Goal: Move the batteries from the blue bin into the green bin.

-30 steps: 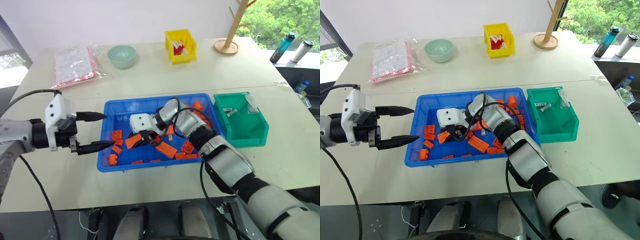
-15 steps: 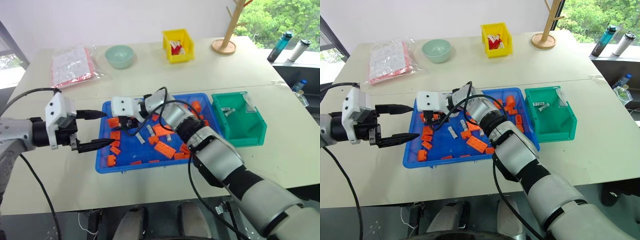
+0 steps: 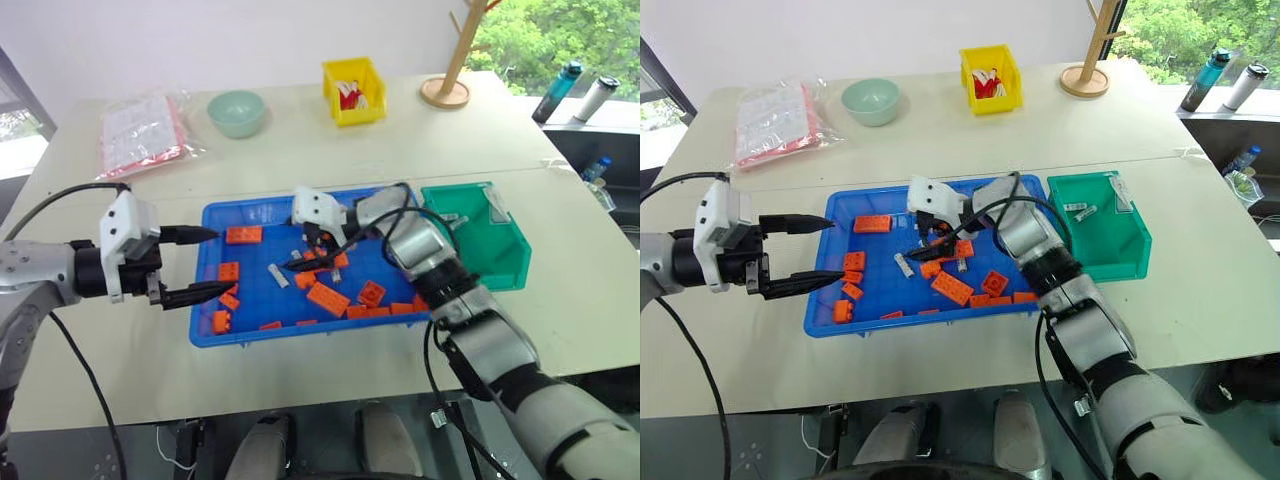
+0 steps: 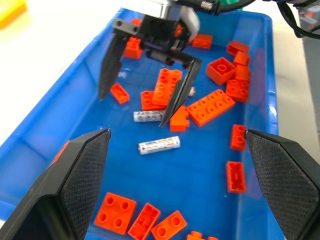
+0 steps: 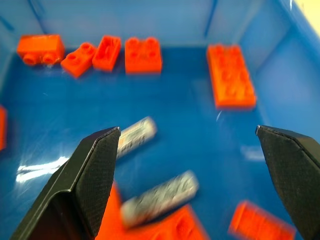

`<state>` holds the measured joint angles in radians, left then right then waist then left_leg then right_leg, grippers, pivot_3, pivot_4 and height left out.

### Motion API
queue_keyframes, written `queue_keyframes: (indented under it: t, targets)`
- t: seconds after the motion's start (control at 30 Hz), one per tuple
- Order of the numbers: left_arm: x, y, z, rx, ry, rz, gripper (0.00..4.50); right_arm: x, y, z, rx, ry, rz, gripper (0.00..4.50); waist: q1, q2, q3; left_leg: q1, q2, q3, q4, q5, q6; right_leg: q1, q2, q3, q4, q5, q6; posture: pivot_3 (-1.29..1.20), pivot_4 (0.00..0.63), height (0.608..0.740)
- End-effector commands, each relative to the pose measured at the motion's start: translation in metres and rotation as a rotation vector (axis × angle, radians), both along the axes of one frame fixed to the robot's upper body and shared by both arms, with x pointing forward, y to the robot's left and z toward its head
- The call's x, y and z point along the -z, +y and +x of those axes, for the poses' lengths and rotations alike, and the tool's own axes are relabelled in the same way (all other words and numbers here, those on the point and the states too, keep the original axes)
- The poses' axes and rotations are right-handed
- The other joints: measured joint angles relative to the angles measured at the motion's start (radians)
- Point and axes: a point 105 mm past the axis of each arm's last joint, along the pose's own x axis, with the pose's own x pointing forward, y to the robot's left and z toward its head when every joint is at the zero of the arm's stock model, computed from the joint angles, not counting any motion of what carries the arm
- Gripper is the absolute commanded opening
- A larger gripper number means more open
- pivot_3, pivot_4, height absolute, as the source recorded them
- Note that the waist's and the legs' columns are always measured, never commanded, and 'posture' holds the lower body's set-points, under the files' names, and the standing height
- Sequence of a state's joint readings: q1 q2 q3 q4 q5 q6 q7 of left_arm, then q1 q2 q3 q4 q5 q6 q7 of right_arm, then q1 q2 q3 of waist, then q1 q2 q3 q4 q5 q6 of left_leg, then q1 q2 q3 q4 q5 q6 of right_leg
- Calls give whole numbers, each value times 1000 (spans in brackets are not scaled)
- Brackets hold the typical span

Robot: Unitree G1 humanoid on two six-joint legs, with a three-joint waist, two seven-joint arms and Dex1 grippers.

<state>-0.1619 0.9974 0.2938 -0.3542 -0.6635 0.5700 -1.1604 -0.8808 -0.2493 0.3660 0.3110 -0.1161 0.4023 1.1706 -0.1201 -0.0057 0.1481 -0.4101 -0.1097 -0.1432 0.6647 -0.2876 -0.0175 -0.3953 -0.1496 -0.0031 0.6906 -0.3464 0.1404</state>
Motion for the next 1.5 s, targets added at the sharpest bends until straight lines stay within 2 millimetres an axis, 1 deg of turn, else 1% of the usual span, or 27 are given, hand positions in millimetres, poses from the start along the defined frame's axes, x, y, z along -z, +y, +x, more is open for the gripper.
queue_keyframes:
  t: [0.03,0.23,0.4,0.5,0.67,0.77,0.87,0.97,1.0,1.03,1.13,1.2,1.3,1.37,1.43,1.5]
  targets:
    - [-7,5,1,3,-28,14,4500,-5,6,-15,16,22,29,4463,2,0,0,0,0,0,0,0,0,0,0,0,0,0,0,0,150,719]
    - [0,3,-1,43,2,36,4500,2,16,-20,80,55,56,4463,13,0,0,0,0,1,-1,0,0,0,0,0,0,0,0,0,150,719]
    - [0,2,0,53,4,33,4500,3,21,-19,111,57,57,4463,28,0,0,0,-1,1,-1,0,0,1,0,0,-3,0,0,0,150,719]
    - [0,1,1,54,-1,33,4500,6,22,-21,104,54,32,4463,32,0,0,0,-1,0,-1,0,0,3,0,0,-4,0,0,0,150,719]
    - [0,-1,2,57,-10,27,4500,17,23,-24,77,60,-48,4463,32,0,0,0,-1,1,-1,0,0,2,0,0,-4,0,0,0,150,719]
    - [-1,-2,2,55,-17,23,4500,24,22,-28,59,93,-90,3684,30,0,0,0,-1,1,-1,0,0,2,0,0,-4,0,0,0,150,719]
    - [-2,-1,2,52,-21,21,4500,27,23,-28,51,92,-100,2265,28,0,0,0,-1,0,-1,0,0,2,0,0,-4,0,0,0,150,719]
    - [-3,-1,2,49,-24,20,4500,26,25,-27,48,83,-96,616,27,0,0,0,-1,0,-1,0,0,2,0,0,-4,0,0,0,150,719]
    - [-3,-1,2,49,-24,20,4500,26,25,-27,48,79,-95,150,27,0,0,0,-1,0,-1,0,0,2,0,0,-4,0,0,0,150,719]
    - [-3,-1,2,49,-24,19,4500,25,25,-26,52,73,-93,13,27,0,0,0,-1,0,-1,0,0,2,0,0,-4,0,0,0,150,719]
    - [-2,-2,2,50,-22,16,4500,18,23,-25,62,59,-73,27,27,0,0,0,-1,0,-1,0,0,2,0,0,-4,0,0,0,150,719]
    - [-1,-2,4,51,-20,14,4500,9,17,-23,80,59,-41,27,28,0,0,0,-1,0,-1,0,0,2,0,0,-4,0,0,0,150,719]
    - [0,-3,5,54,-16,6,4500,-12,2,-18,133,50,22,27,32,0,0,0,-1,0,-1,0,0,2,0,0,-4,0,0,0,150,719]
    - [1,-4,6,56,-16,-1,4500,-35,-18,-13,206,37,84,27,39,0,0,0,-1,0,-1,0,0,2,0,0,-4,0,0,0,150,719]
    - [1,-5,8,58,-15,-12,4500,-60,-44,-7,304,23,152,27,49,0,0,0,-1,1,-1,0,0,2,-1,0,-4,0,0,0,150,719]
    - [1,-5,10,58,-16,-22,4500,-84,-90,2,469,0,211,27,58,0,0,0,-1,1,-1,0,0,3,-1,0,-5,0,0,0,150,719]
